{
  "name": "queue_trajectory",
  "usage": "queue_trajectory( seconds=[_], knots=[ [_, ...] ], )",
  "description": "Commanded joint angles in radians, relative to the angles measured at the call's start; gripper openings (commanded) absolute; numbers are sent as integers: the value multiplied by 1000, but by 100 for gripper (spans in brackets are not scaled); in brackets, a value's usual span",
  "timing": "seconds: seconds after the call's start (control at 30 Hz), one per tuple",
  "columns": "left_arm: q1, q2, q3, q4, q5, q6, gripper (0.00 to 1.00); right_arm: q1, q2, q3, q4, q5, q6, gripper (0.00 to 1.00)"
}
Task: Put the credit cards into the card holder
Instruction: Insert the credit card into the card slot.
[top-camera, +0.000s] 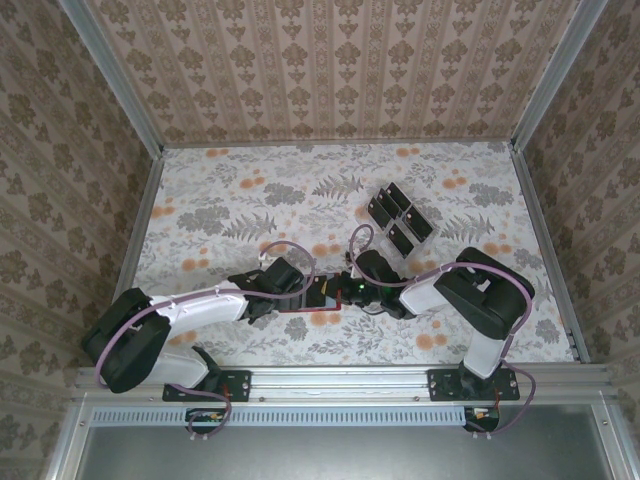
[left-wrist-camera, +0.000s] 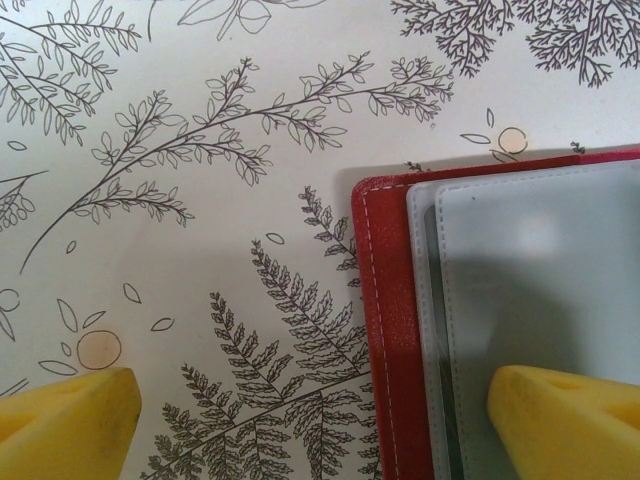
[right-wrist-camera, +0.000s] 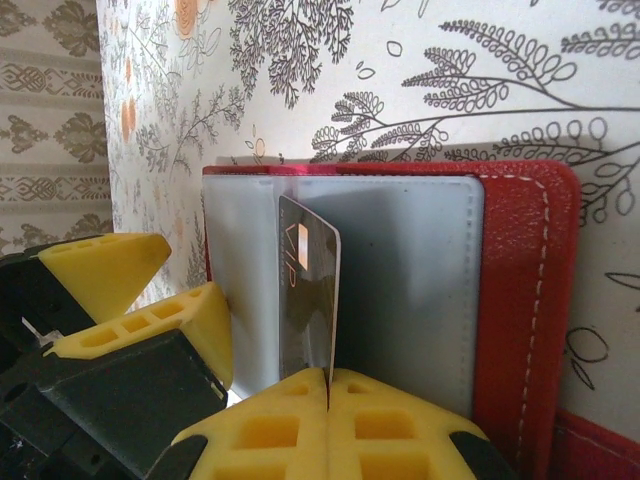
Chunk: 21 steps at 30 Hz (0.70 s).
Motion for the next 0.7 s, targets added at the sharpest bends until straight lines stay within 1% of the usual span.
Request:
queue_trajectory(
  seconds=[0.0, 0.67],
  knots=[
    [5, 13, -34, -72, -5, -1, 100, 11, 8, -24, -32, -11, 14, 0],
    [4, 21, -32, -67, -4, -1, 100, 13, 76, 26, -27, -60, 20, 0]
  ],
)
